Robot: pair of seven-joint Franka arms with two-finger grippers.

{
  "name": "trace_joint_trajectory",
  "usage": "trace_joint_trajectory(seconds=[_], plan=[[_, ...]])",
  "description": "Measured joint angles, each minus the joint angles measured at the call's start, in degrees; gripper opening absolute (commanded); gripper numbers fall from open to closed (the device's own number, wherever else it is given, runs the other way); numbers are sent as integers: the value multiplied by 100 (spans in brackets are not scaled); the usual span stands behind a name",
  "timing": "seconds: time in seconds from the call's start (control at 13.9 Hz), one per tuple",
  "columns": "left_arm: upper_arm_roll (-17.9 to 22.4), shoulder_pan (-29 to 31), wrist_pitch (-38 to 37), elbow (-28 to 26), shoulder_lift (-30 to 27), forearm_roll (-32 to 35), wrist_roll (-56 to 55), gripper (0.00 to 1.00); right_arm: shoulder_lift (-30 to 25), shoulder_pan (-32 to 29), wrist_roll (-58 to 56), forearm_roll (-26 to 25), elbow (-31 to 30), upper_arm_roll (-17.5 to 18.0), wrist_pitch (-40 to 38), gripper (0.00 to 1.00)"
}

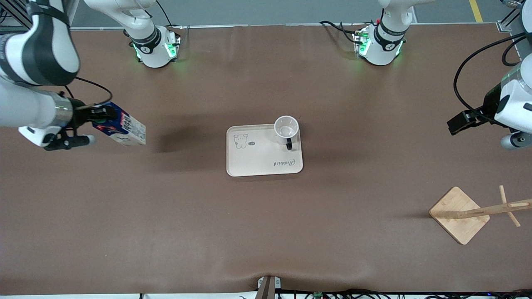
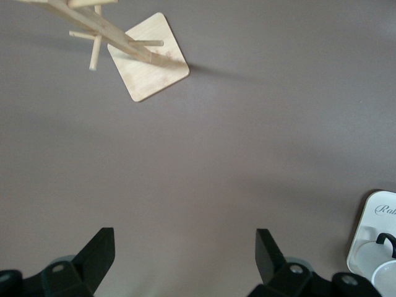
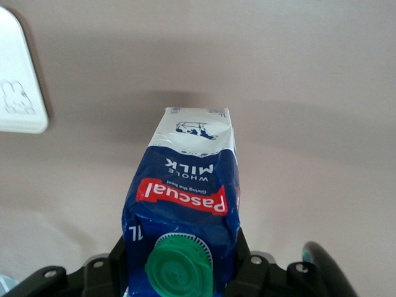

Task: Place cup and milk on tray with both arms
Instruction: 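Lift the milk carton with the right gripper while the left gripper withdraws, then carry the milk carton over the tray with the right gripper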

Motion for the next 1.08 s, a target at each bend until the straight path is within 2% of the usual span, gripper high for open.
trace_joint_trajectory(seconds=[0.14, 0.29, 0.43, 0.72, 1.08], plan=[[241, -118, 466, -526, -345, 0, 294, 100, 152, 258, 807, 236, 119, 249, 5, 0], [767, -480, 713, -1057, -723, -10, 492, 100, 318, 310, 1562, 371, 277, 692, 13, 0], [1098, -707, 752, -1315, -976, -92, 715, 100, 561, 327, 2122, 386, 469, 1166, 80, 0], [1233, -721, 661, -1387, -1124, -259, 888, 100, 1301, 375, 2856, 376, 1000, 2077, 508, 0], [1239, -730, 450, -1233, -1169, -266, 888, 100, 1842, 464, 3012, 375, 1176, 2438, 1492, 0]])
